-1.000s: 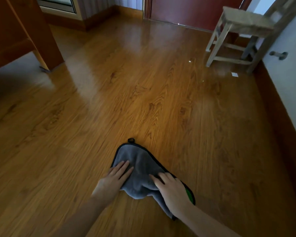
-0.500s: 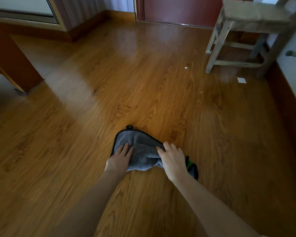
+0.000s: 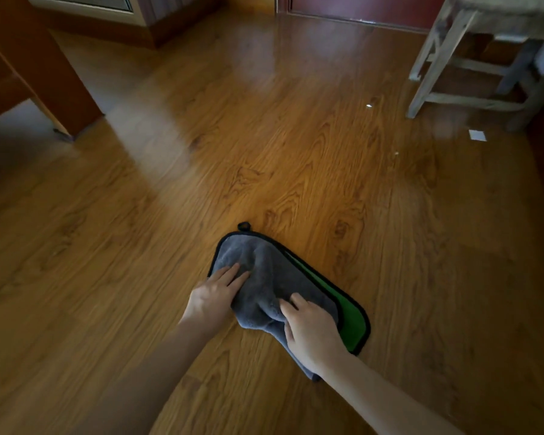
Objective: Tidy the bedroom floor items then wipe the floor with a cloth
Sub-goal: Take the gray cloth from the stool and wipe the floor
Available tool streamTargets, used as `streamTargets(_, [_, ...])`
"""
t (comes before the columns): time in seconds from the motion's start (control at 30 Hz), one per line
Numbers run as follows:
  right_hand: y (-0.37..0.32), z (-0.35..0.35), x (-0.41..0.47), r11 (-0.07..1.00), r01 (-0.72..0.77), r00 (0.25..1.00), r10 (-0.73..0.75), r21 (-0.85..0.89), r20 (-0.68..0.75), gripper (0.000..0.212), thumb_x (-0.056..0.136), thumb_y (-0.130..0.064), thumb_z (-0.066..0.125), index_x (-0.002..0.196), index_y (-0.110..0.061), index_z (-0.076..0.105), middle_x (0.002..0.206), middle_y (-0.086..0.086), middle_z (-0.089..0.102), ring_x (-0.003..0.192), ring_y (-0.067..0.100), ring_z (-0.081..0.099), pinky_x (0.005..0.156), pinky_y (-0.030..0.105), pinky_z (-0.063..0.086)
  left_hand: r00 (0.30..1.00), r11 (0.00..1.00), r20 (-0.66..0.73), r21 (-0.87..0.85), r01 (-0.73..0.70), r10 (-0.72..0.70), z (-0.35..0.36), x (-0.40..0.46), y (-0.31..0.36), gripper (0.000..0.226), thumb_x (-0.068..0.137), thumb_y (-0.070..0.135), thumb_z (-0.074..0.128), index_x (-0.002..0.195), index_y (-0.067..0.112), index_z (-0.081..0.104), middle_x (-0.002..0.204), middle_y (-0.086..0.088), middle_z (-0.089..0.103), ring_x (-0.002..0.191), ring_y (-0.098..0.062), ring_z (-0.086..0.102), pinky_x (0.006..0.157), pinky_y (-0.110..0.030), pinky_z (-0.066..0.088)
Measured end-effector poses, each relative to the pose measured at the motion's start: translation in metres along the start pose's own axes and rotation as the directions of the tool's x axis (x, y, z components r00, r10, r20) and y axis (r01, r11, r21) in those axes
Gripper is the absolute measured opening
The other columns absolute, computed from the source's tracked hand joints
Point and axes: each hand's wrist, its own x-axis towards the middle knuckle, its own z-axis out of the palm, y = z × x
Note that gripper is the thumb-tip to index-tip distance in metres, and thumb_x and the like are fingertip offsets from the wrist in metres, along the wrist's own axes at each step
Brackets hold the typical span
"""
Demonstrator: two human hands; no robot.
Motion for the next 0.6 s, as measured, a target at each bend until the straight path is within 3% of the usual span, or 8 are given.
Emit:
streamTargets(0.07, [-0.029, 0.004, -0.015, 0.999, 0.036, 0.994, -0.038, 0.025, 0.104, 0.038, 0.075, -0.017, 0.072, 0.111, -0.017, 0.062, 0.094, 0.000, 0.061, 0.072, 0.015, 0.064, 0.058, 0.025, 0.053, 0.999, 0.997, 0.041, 0.079, -0.024, 0.021, -0.003, -0.039, -0.020, 0.079, 0.033, 0.022, 0.095, 0.108, 0.023, 0.071, 0.111, 0.000, 0.069, 0.094, -0.015, 0.069, 0.062, -0.022, 0.057])
streamTargets(0.17, [-0.082, 0.014, -0.039, 0.989, 0.143, 0.952, -0.145, 0.028, 0.269, 0.041, 0.089, -0.018, 0.053, 0.130, -0.012, 0.046, 0.115, 0.006, 0.051, 0.094, 0.025, 0.059, 0.077, 0.036, 0.051, 0.993, 0.997, 0.102, 0.051, -0.056, 0.051, -0.011, -0.112, -0.057, 0.090, 0.029, 0.024, 0.096, 0.114, 0.027, 0.067, 0.114, 0.004, 0.068, 0.096, -0.013, 0.068, 0.067, -0.021, 0.056])
streamTargets(0.3, [-0.155, 0.036, -0.077, 0.948, 0.315, 0.852, -0.303, 0.043, 0.428, 0.054, 0.067, -0.032, 0.073, 0.115, -0.011, 0.060, 0.100, 0.003, 0.058, 0.069, 0.018, 0.064, 0.061, 0.026, 0.050, 0.976, 0.997, 0.214, 0.064, -0.053, 0.038, -0.028, -0.223, -0.103, 0.092, 0.042, 0.032, 0.093, 0.126, 0.030, 0.056, 0.123, 0.009, 0.062, 0.106, -0.008, 0.063, 0.079, -0.020, 0.052])
streamTargets(0.37, [-0.186, 0.057, -0.099, 0.928, 0.361, 0.782, -0.357, 0.096, 0.511, 0.060, 0.070, -0.028, 0.066, 0.125, -0.004, 0.054, 0.111, 0.011, 0.055, 0.074, 0.029, 0.065, 0.065, 0.032, 0.052, 0.977, 0.998, 0.213, 0.060, -0.011, -0.002, -0.032, -0.273, -0.114, 0.098, 0.046, 0.030, 0.092, 0.134, 0.031, 0.048, 0.126, 0.010, 0.061, 0.107, -0.005, 0.062, 0.081, -0.018, 0.051])
streamTargets(0.43, [-0.212, 0.072, -0.116, 0.902, 0.409, 0.715, -0.409, 0.135, 0.567, 0.059, 0.075, -0.034, 0.049, 0.128, -0.009, 0.053, 0.114, 0.010, 0.056, 0.081, 0.025, 0.067, 0.070, 0.030, 0.053, 0.974, 0.989, 0.175, -0.004, 0.148, -0.145, -0.033, -0.314, -0.117, 0.113, 0.048, 0.014, 0.089, 0.143, 0.031, 0.031, 0.130, 0.009, 0.058, 0.106, -0.006, 0.062, 0.080, -0.016, 0.050])
streamTargets(0.5, [-0.229, 0.066, -0.124, 0.889, 0.430, 0.690, -0.438, 0.160, 0.576, 0.065, 0.068, -0.055, 0.035, 0.115, -0.021, 0.065, 0.098, -0.001, 0.063, 0.070, 0.009, 0.067, 0.056, 0.018, 0.050, 0.926, 0.916, 0.067, -0.135, 0.377, -0.371, -0.032, -0.342, -0.106, 0.110, 0.062, -0.003, 0.075, 0.147, 0.030, 0.013, 0.140, 0.006, 0.048, 0.116, -0.012, 0.057, 0.091, -0.019, 0.045])
streamTargets(0.57, [-0.234, 0.057, -0.116, 0.887, 0.431, 0.731, -0.450, 0.165, 0.512, 0.067, 0.082, -0.060, 0.030, 0.134, -0.021, 0.048, 0.120, 0.002, 0.055, 0.102, 0.014, 0.061, 0.081, 0.023, 0.048, 0.804, 0.769, -0.034, -0.317, 0.555, -0.594, -0.027, -0.360, -0.087, 0.092, 0.075, -0.013, 0.050, 0.148, 0.029, 0.011, 0.148, 0.003, 0.036, 0.132, -0.017, 0.041, 0.106, -0.027, 0.035])
streamTargets(0.6, [-0.230, 0.052, -0.110, 0.826, 0.540, 0.692, -0.546, 0.163, 0.471, 0.063, 0.090, -0.057, 0.030, 0.140, -0.021, 0.038, 0.131, 0.002, 0.048, 0.116, 0.018, 0.053, 0.092, 0.028, 0.042, 0.729, 0.687, -0.052, -0.386, 0.615, -0.682, -0.024, -0.365, -0.077, 0.087, 0.077, -0.016, 0.041, 0.149, 0.026, 0.015, 0.150, 0.003, 0.033, 0.135, -0.017, 0.036, 0.109, -0.029, 0.032])
